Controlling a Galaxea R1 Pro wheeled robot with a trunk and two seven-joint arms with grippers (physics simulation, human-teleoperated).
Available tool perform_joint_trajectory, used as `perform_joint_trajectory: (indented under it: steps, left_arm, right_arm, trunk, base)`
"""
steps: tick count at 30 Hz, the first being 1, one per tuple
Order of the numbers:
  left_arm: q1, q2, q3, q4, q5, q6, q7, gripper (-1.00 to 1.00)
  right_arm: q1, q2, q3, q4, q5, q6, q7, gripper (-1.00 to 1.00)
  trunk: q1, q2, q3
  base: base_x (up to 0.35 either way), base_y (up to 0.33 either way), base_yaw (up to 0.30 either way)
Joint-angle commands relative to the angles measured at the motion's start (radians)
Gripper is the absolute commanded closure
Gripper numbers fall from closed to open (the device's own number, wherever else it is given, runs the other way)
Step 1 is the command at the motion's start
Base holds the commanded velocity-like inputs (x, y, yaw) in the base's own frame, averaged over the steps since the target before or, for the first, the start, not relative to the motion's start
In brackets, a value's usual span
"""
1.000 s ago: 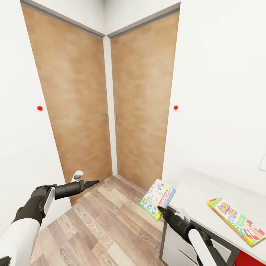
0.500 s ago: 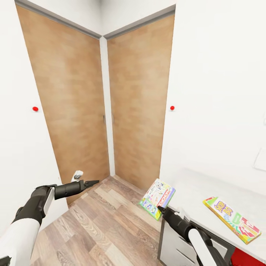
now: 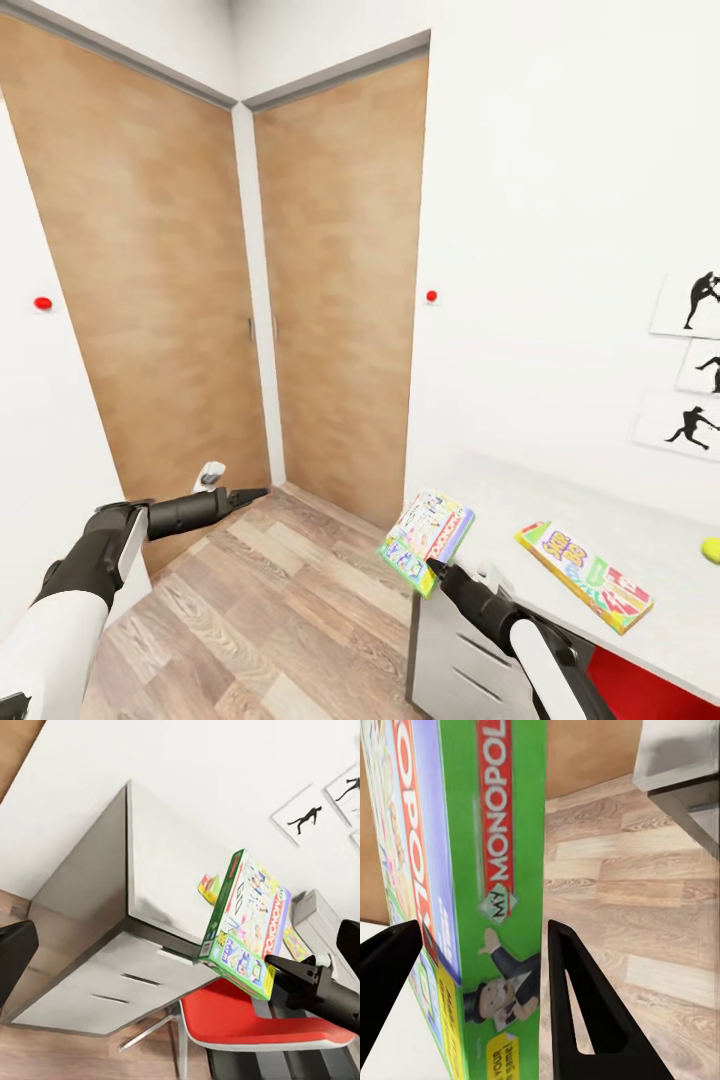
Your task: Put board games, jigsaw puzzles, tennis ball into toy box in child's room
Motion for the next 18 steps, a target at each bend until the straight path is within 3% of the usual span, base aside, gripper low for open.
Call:
perform_joint_trajectory:
  steps: [1, 12, 18]
  left_arm:
    - [0.000, -0.001, 0.004, -0.001, -0.006, 0.009, -0.007, -1.00]
    - [0.000, -0.001, 0.004, -0.001, -0.006, 0.009, -0.008, -1.00]
    - [0.000, -0.001, 0.004, -0.001, -0.006, 0.009, -0.008, -1.00]
  right_arm:
    - [0.000, -0.001, 0.002, 0.000, -0.005, 0.002, -0.003, 1.00]
    - [0.000, -0.001, 0.002, 0.000, -0.004, 0.002, -0.003, 1.00]
    - [0.000, -0.001, 0.002, 0.000, -0.004, 0.002, -0.003, 1.00]
  trunk:
    - [0.000, -0.001, 0.001]
    - [0.000, -0.001, 0.011]
    - [0.000, -0.001, 0.013]
  base:
    - [0.000, 0.000, -0.211]
    - [0.000, 0.000, -0.203]
    - [0.000, 0.000, -0.067]
